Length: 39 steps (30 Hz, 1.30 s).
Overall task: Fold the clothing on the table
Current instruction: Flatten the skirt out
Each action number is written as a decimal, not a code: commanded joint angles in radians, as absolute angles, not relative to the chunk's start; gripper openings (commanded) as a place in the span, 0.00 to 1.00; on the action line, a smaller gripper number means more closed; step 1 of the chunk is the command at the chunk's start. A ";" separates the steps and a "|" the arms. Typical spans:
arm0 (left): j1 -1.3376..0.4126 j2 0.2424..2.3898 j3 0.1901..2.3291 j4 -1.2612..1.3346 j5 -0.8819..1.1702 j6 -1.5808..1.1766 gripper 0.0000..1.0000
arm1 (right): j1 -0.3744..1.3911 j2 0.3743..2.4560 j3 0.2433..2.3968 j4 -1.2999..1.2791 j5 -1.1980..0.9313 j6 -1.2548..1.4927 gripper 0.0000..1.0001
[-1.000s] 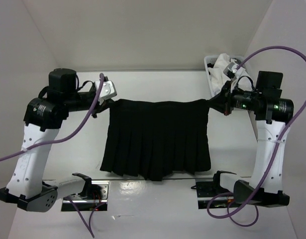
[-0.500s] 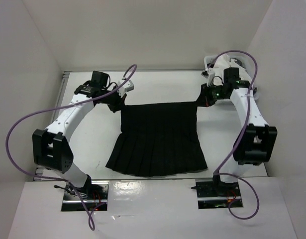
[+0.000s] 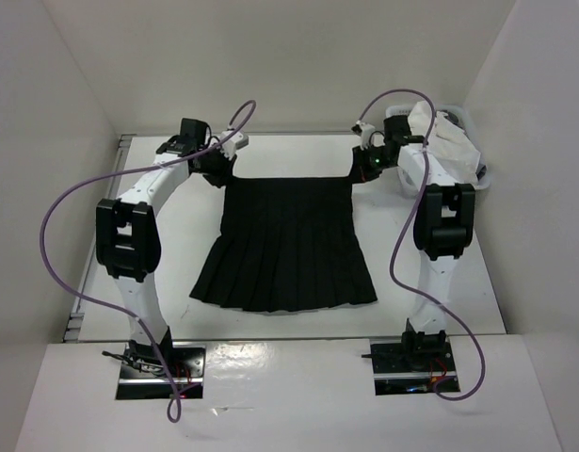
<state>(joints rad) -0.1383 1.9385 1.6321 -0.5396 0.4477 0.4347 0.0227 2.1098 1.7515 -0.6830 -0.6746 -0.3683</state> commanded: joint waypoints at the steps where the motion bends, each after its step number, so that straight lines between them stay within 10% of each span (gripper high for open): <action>1: -0.104 1.988 1.703 -0.500 0.368 0.402 0.02 | 0.029 2.158 1.864 -0.606 -0.549 -0.358 0.00; 5: -0.104 2.048 1.787 -0.491 0.330 0.359 0.17 | 0.048 2.209 1.960 -0.575 -0.459 -0.319 0.06; 8: -0.095 2.062 1.811 -0.468 0.273 0.318 0.47 | 0.058 2.223 2.002 -0.561 -0.407 -0.272 0.59; 13: -0.057 2.026 1.845 -0.449 0.193 0.207 1.00 | 0.058 2.145 2.022 -0.532 -0.301 -0.180 0.88; 21: 0.006 1.968 1.763 -0.489 0.385 0.146 1.00 | 0.058 1.893 1.784 -0.505 -0.316 -0.238 0.91; 39: -0.012 2.334 2.008 -0.499 0.761 0.117 0.67 | -0.061 1.691 1.496 -0.634 -0.407 -0.299 0.89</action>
<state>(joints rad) 0.0006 2.3051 1.9400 -0.5030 0.6876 0.1230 -0.0532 1.7840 1.4975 -0.6178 -0.3801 -0.2787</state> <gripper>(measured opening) 0.670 0.896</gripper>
